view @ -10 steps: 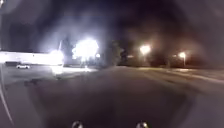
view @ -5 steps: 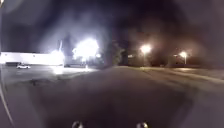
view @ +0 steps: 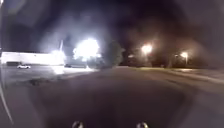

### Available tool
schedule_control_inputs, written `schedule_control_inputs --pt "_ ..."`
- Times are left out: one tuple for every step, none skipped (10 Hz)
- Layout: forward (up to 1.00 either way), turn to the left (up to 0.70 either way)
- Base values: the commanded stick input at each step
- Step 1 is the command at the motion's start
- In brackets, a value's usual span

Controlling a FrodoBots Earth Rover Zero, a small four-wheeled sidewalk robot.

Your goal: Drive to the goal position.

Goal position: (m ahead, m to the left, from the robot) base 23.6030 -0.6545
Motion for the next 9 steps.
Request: schedule_control_inputs --pt "0.50 0.00" --pt "0.50 0.00" --pt "0.50 0.00" --pt "0.50 0.00" --pt "0.50 0.00" --pt "0.50 0.00" --pt "0.50 0.00" --pt "0.50 0.00" --pt "0.50 0.00"
